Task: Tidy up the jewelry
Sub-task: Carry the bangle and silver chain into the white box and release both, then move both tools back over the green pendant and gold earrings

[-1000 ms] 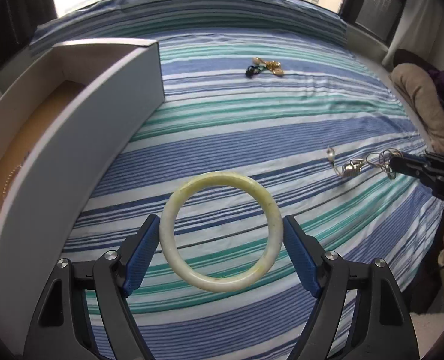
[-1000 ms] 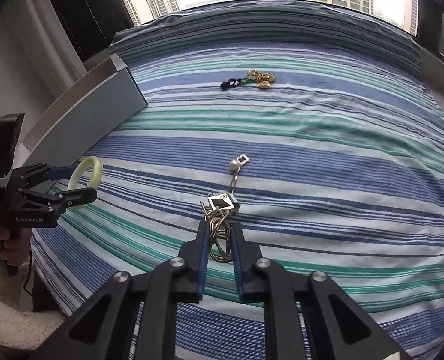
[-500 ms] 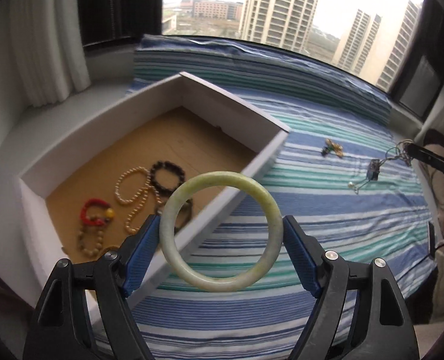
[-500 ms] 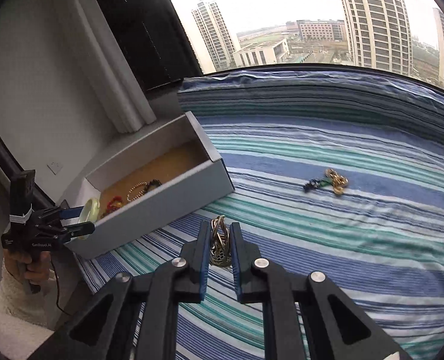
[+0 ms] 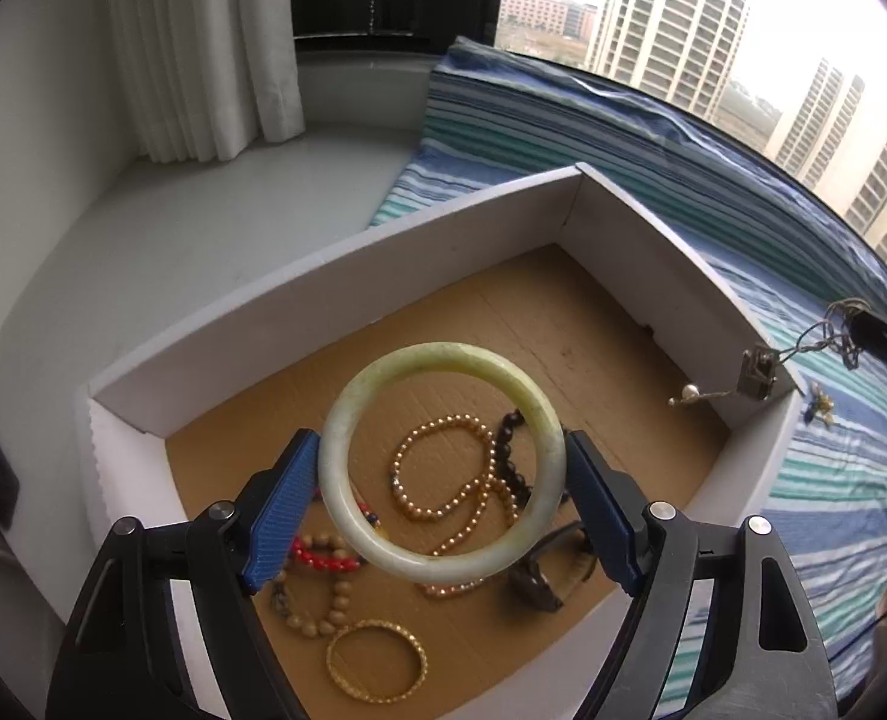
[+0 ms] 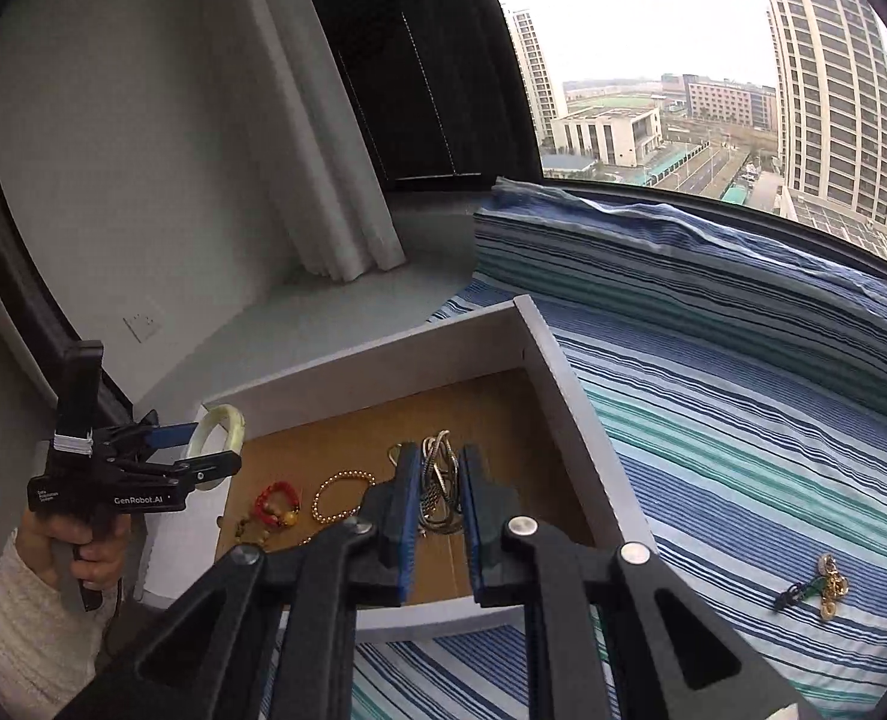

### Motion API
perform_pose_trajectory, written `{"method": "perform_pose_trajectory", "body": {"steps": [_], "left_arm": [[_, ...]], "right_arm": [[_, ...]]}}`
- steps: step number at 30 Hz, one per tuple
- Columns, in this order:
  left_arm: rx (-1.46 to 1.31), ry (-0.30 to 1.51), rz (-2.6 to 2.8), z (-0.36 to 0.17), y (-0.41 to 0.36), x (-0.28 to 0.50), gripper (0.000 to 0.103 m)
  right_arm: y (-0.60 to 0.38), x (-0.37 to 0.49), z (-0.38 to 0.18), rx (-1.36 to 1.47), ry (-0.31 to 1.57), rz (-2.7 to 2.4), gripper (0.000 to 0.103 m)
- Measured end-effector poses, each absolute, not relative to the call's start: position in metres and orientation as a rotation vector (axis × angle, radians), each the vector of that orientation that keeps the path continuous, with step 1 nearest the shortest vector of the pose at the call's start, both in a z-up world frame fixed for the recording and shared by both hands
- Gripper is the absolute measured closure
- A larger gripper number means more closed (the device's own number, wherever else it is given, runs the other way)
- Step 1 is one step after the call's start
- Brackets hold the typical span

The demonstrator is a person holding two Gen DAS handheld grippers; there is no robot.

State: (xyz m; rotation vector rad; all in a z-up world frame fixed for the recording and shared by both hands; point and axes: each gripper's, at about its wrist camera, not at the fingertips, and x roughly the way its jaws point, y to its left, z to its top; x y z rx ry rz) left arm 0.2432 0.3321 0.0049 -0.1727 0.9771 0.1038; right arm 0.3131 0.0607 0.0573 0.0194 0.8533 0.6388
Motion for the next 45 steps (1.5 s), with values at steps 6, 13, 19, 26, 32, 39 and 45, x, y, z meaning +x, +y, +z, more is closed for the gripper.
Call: {"method": "perform_pose_trajectory", "body": {"steps": [6, 13, 19, 26, 32, 39, 45], "left_arm": [[-0.21, 1.005, 0.147, -0.024, 0.34, 0.276, 0.02], [-0.192, 0.928, 0.125, 0.003, 0.319, 0.249, 0.008], [-0.122, 0.876, -0.017, 0.023, 0.242, 0.194, 0.002], [-0.018, 0.922, -0.207, -0.022, 0.107, 0.137, 0.002], [-0.019, 1.001, -0.301, -0.084, 0.02, 0.134, 0.002], [0.048, 0.946, -0.292, -0.108, -0.025, 0.144, 0.002], [0.111, 0.936, -0.262, -0.126, -0.035, 0.149, 0.002]], "right_arm": [[0.089, 0.331, 0.018, -0.044, 0.896, 0.588, 0.078], [0.053, 0.304, 0.067, -0.021, 0.789, 0.572, 0.051], [-0.008, 0.246, 0.079, -0.025, 0.731, 0.505, 0.027], [-0.101, 0.171, -0.007, -0.032, 0.85, 0.296, 0.027], [-0.185, 0.117, -0.089, -0.011, 0.955, 0.053, 0.027], [-0.233, 0.089, -0.114, 0.018, 0.936, -0.088, 0.027], [-0.232, 0.089, -0.122, 0.006, 0.941, -0.084, 0.027]]}}
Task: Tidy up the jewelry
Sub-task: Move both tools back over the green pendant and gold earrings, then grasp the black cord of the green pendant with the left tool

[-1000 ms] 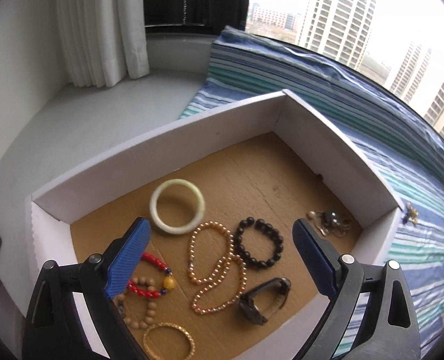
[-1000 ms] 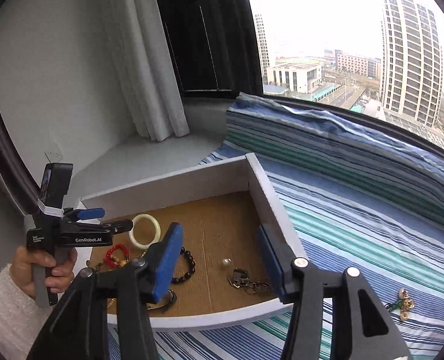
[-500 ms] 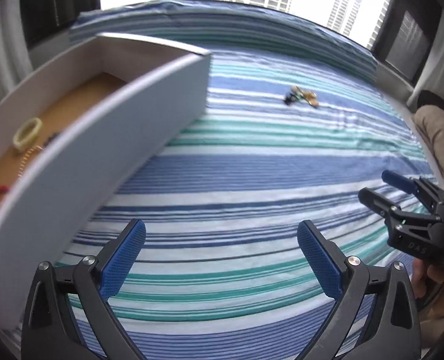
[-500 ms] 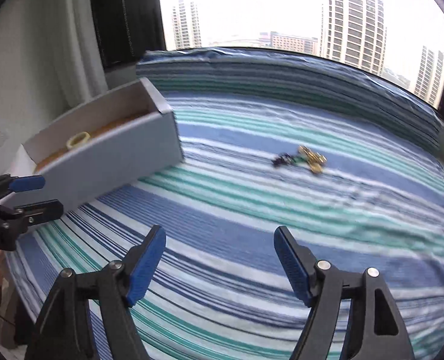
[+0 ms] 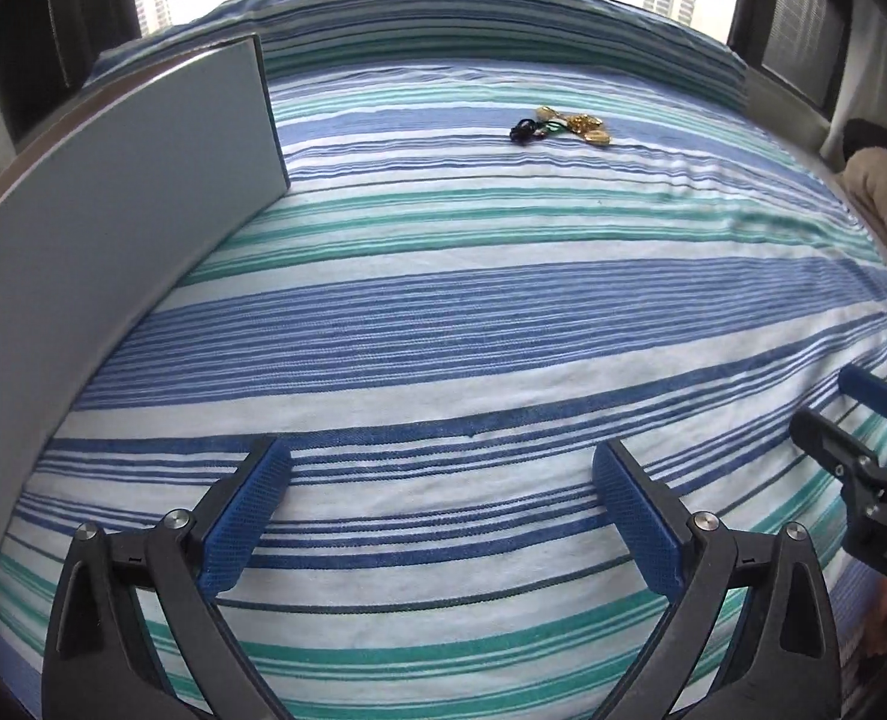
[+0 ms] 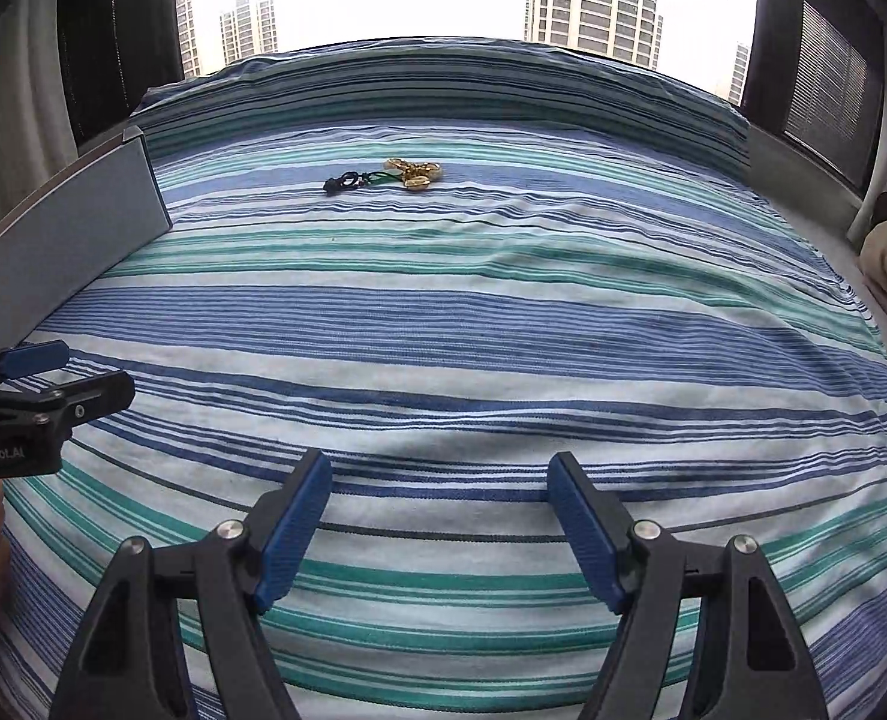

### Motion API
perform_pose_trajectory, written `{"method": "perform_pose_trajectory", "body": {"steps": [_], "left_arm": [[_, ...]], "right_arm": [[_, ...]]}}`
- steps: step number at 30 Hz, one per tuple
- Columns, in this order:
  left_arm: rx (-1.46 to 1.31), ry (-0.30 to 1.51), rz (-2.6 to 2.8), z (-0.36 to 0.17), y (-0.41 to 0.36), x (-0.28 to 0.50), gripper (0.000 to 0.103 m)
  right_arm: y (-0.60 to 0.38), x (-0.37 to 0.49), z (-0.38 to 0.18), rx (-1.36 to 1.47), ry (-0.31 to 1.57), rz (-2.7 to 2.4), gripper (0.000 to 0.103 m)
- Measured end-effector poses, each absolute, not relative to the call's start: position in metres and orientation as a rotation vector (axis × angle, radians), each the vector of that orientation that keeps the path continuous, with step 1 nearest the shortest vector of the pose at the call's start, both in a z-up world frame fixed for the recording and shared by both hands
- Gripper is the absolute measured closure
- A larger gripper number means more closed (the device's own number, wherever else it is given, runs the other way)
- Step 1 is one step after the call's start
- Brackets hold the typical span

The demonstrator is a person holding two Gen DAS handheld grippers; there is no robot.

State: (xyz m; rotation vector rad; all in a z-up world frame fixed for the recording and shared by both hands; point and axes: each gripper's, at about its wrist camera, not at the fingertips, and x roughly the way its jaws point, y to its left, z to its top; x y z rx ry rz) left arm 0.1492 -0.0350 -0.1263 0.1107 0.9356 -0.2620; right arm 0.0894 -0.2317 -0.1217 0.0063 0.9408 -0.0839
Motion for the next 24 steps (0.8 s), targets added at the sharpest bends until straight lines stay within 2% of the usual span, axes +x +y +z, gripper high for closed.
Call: {"method": "perform_pose_trajectory", "body": {"steps": [18, 24], "left_arm": [[0.112, 0.923, -0.285, -0.128, -0.035, 0.145, 0.0], [0.153, 1.026, -0.303, -0.121, -0.039, 0.158, 0.001]], "right_arm": [[-0.231, 0.095, -0.127, 0.018, 0.964, -0.094, 0.024], [-0.232, 0.095, -0.127, 0.018, 0.964, -0.093, 0.024]]}}
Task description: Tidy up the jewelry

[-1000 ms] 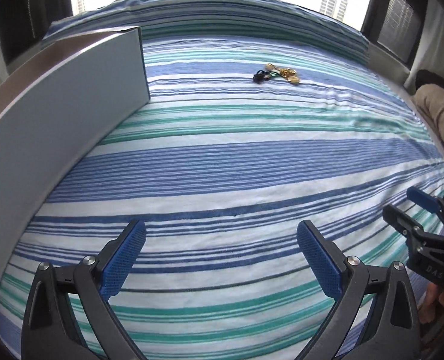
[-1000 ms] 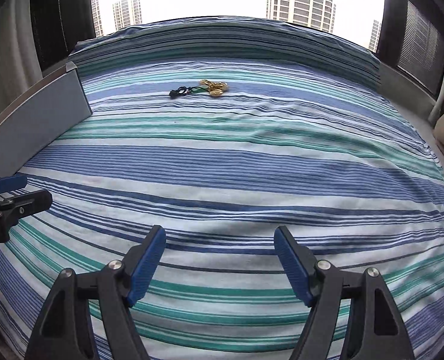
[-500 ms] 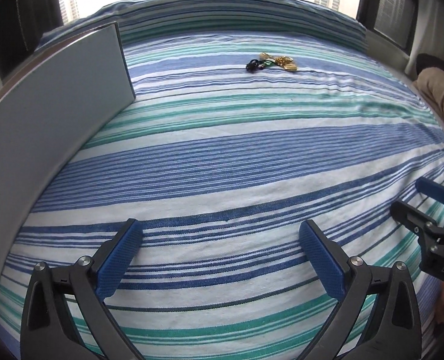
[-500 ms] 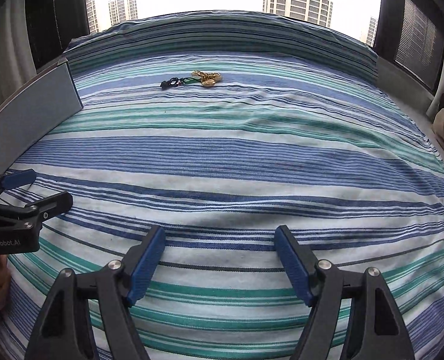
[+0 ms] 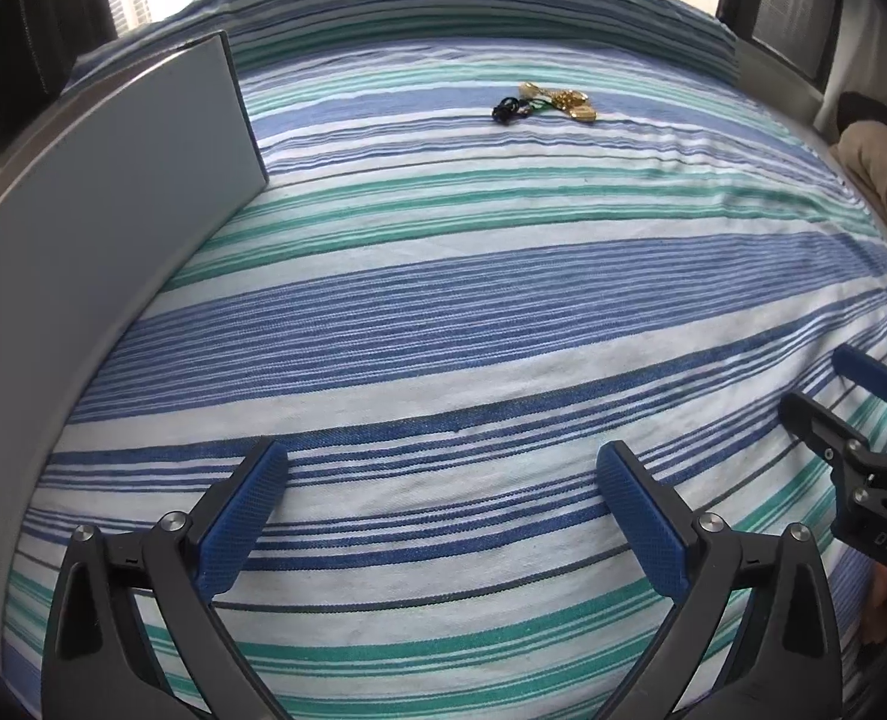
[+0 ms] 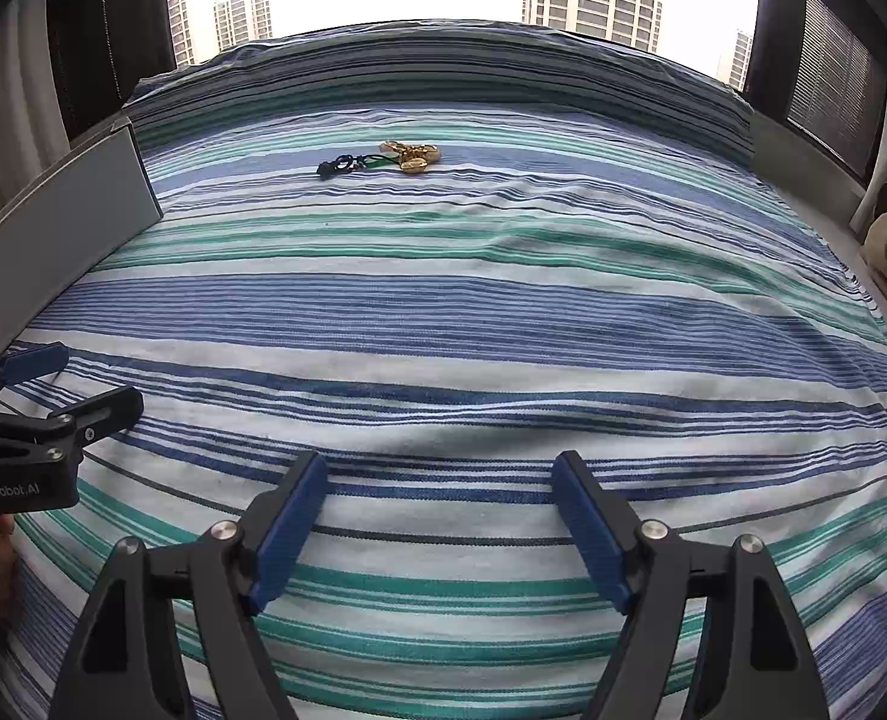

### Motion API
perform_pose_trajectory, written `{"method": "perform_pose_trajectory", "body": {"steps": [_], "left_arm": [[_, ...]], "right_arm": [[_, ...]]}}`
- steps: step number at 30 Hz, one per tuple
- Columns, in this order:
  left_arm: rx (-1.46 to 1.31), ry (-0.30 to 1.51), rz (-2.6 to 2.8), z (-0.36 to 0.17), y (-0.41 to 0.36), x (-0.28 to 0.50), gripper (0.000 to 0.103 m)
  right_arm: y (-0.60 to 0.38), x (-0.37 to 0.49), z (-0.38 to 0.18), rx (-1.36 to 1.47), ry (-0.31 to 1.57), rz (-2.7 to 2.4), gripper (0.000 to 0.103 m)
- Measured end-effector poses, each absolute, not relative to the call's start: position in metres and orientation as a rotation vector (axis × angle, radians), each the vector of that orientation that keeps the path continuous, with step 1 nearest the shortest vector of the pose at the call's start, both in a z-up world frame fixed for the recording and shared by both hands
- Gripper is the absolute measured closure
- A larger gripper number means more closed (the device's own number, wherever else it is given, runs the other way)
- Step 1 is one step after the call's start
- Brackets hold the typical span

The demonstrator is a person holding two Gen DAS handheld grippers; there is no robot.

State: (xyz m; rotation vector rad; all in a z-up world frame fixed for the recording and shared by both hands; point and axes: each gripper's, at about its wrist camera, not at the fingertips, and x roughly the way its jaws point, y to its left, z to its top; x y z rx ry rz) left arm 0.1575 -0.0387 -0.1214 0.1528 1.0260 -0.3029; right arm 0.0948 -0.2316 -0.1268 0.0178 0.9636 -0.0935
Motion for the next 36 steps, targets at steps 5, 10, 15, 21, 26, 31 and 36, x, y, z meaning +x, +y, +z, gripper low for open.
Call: {"method": "perform_pose_trajectory", "body": {"steps": [5, 10, 15, 21, 26, 31, 36], "left_arm": [[0.067, 1.002, -0.414, -0.068, -0.037, 0.199, 0.001], [0.035, 1.061, -0.539, -0.053, -0.069, 0.285, 0.001], [0.156, 1.053, -0.526, -0.089, -0.118, 0.344, 0.005], [0.218, 0.995, -0.5, -0.114, -0.144, 0.361, 0.025], [0.229, 0.958, -0.551, -0.111, -0.146, 0.347, 0.095], [0.187, 0.97, -0.526, -0.103, -0.119, 0.315, 0.096], [0.186, 1.009, -0.52, -0.096, -0.067, 0.249, 0.096]], "right_arm": [[-0.231, 0.095, -0.127, 0.018, 0.963, -0.093, 0.024], [-0.232, 0.095, -0.127, 0.018, 0.964, -0.092, 0.023], [-0.23, 0.095, -0.128, 0.02, 0.964, -0.089, 0.022], [-0.23, 0.095, -0.127, 0.02, 0.964, -0.09, 0.022], [-0.23, 0.095, -0.127, 0.02, 0.964, -0.09, 0.021], [-0.23, 0.094, -0.127, 0.021, 0.964, -0.09, 0.021], [-0.23, 0.094, -0.127, 0.021, 0.964, -0.09, 0.021]]}}
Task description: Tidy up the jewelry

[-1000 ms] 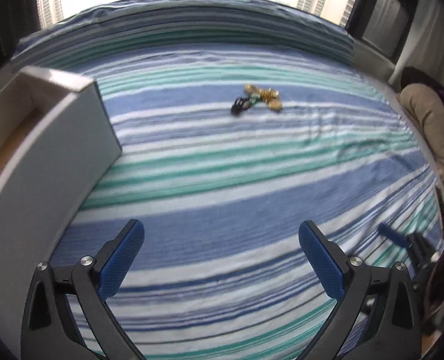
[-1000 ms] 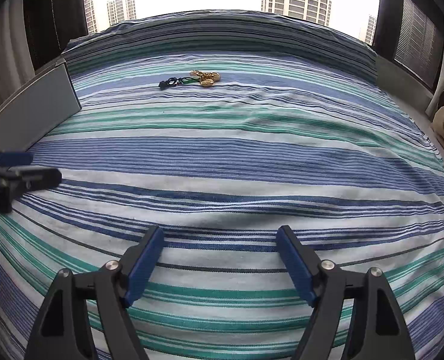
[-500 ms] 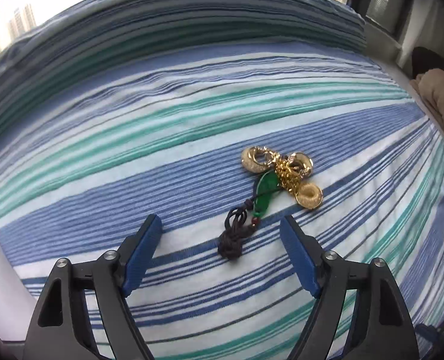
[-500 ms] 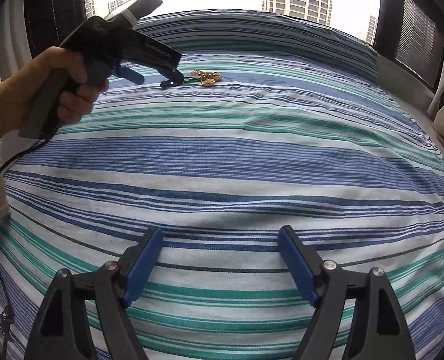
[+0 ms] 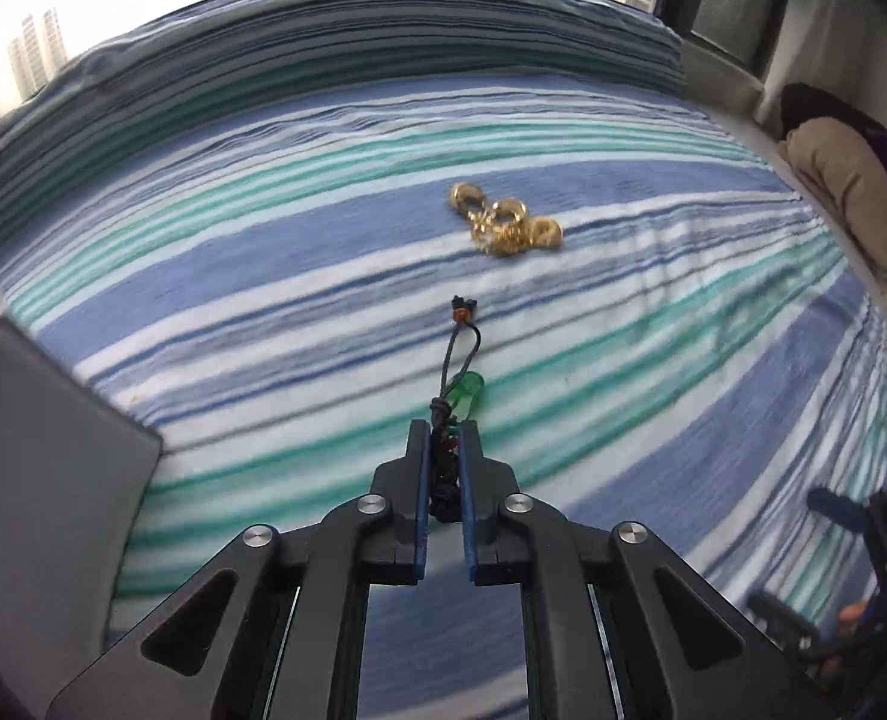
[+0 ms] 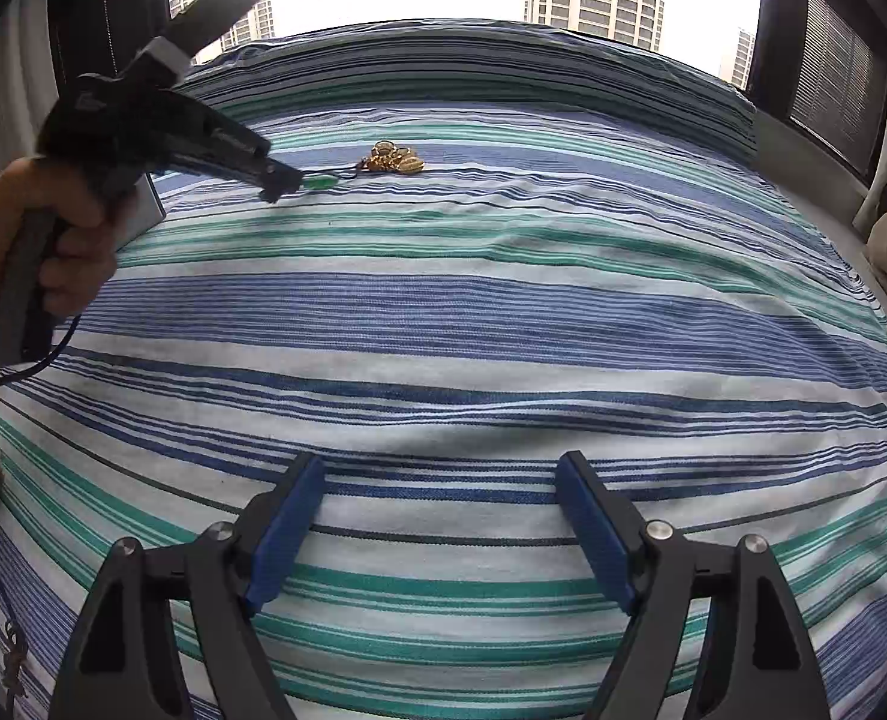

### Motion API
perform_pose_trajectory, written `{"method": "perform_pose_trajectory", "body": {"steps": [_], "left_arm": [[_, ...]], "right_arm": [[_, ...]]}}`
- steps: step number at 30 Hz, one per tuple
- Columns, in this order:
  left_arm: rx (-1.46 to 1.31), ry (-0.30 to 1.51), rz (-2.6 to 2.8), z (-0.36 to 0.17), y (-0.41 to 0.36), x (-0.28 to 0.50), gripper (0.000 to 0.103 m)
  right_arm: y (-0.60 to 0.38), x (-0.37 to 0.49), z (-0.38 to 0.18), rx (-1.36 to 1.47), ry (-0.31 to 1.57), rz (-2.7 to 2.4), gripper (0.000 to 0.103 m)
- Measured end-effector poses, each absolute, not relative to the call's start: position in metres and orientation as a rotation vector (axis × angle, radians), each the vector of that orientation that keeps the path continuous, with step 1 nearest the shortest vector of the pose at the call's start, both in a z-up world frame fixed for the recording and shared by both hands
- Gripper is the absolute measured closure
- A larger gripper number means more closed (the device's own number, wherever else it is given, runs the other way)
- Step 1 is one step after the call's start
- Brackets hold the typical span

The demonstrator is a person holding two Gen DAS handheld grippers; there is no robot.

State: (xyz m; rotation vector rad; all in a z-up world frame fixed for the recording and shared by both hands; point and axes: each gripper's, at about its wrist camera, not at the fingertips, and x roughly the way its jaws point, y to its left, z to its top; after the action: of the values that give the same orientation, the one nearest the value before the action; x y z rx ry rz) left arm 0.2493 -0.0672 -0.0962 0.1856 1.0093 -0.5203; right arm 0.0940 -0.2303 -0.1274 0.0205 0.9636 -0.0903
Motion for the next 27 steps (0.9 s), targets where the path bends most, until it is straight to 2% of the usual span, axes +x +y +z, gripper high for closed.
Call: {"method": "perform_pose_trajectory", "body": {"steps": [6, 8, 9, 10, 11, 12, 15, 19, 25, 26, 27], "left_arm": [[0.14, 1.087, -0.44, -0.105, 0.0, 0.183, 0.095], [0.12, 1.081, -0.403, -0.105, 0.014, 0.17, 0.085], [0.111, 1.076, -0.396, -0.105, 0.021, 0.166, 0.062], [0.1, 1.067, -0.391, -0.105, 0.024, 0.162, 0.046], [0.086, 1.046, -0.382, -0.103, 0.033, 0.156, 0.026], [0.079, 1.023, -0.363, -0.101, 0.035, 0.152, 0.02], [0.098, 0.996, -0.341, -0.097, 0.04, 0.144, 0.019], [0.125, 0.943, -0.298, -0.091, 0.053, 0.126, 0.01], [0.053, 0.931, -0.312, -0.084, 0.064, 0.109, 0.01], [0.041, 0.926, -0.315, -0.081, 0.067, 0.107, 0.01], [0.037, 0.919, -0.315, -0.079, 0.068, 0.105, 0.01]], "right_arm": [[-0.23, 0.094, -0.127, 0.02, 0.963, -0.091, 0.021], [-0.23, 0.094, -0.127, 0.02, 0.963, -0.09, 0.021], [-0.23, 0.094, -0.127, 0.02, 0.963, -0.09, 0.021], [-0.23, 0.094, -0.128, 0.02, 0.963, -0.09, 0.021], [-0.23, 0.094, -0.128, 0.021, 0.963, -0.089, 0.021], [-0.23, 0.094, -0.127, 0.022, 0.963, -0.088, 0.021], [-0.233, 0.088, -0.119, 0.053, 1.048, -0.075, 0.021], [-0.237, 0.079, -0.069, 0.191, 1.097, 0.08, 0.021], [-0.243, 0.168, -0.017, 0.1, 1.066, 0.117, 0.022], [-0.247, 0.194, -0.019, 0.112, 1.07, 0.121, 0.023], [-0.252, 0.22, -0.025, 0.148, 1.09, 0.13, 0.038]]}}
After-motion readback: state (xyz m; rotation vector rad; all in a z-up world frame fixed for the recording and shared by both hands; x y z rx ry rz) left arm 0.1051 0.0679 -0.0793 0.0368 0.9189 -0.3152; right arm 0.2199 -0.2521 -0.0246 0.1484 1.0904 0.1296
